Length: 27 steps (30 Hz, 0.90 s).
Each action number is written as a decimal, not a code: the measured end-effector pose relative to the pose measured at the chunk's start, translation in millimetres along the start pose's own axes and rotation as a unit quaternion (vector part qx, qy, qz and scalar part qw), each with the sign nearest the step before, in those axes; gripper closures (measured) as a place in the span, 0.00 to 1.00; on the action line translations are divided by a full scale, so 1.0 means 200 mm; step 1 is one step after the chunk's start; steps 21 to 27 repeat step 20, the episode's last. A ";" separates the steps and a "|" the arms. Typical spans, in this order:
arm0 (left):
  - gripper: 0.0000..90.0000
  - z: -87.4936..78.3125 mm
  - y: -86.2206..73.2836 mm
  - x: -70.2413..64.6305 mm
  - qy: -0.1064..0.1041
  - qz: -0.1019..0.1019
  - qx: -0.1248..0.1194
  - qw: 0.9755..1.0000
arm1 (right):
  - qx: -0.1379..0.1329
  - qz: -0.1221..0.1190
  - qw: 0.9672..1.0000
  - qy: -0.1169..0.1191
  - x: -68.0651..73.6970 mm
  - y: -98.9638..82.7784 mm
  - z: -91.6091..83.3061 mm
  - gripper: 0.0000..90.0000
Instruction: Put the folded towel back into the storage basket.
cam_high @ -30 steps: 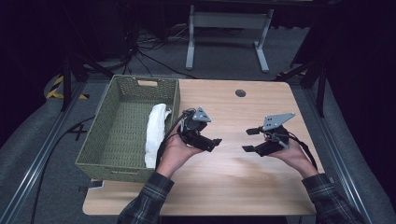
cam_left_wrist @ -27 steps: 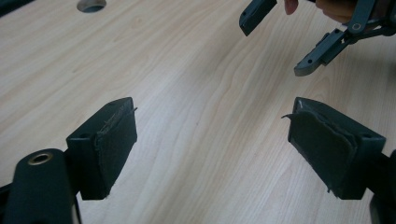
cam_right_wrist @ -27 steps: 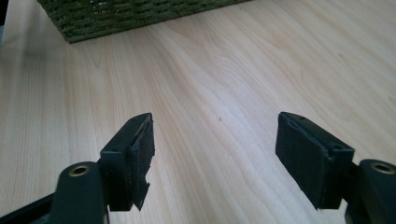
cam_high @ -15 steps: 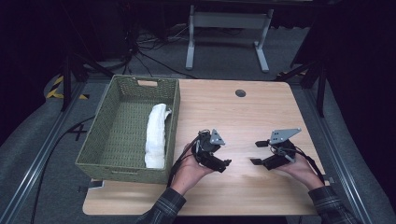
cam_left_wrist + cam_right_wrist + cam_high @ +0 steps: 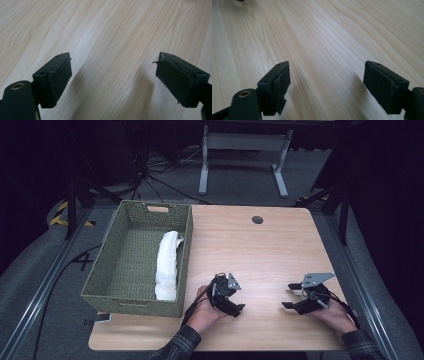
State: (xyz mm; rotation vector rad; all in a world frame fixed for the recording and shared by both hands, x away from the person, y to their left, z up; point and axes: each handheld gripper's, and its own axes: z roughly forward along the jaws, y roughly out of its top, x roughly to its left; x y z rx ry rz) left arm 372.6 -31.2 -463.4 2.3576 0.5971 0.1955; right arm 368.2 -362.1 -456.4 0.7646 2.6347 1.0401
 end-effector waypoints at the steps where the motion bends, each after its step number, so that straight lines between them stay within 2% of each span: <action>1: 0.14 0.01 -0.01 0.00 -0.002 -0.004 -0.001 1.000 | -0.002 0.002 1.000 -0.002 0.00 -0.01 0.00 0.23; 4: 0.12 0.02 -0.02 -0.01 0.003 0.008 -0.002 1.000 | -0.005 0.001 1.000 -0.008 0.01 -0.05 -0.01 0.20; 6: 0.10 0.03 -0.02 -0.01 0.003 0.009 -0.007 1.000 | -0.009 -0.002 1.000 -0.016 0.01 -0.06 -0.01 0.19; 11: 0.09 0.03 -0.03 -0.01 0.000 0.011 -0.011 1.000 | -0.014 -0.003 1.000 -0.018 0.01 -0.08 -0.02 0.18; 14: 0.08 0.03 -0.04 0.00 -0.004 0.020 -0.018 1.000 | -0.014 -0.003 1.000 -0.017 0.01 -0.08 -0.02 0.18; 27: 0.05 0.04 -0.04 -0.01 -0.006 0.024 -0.021 0.999 | -0.017 -0.004 1.000 -0.018 0.01 -0.08 -0.02 0.16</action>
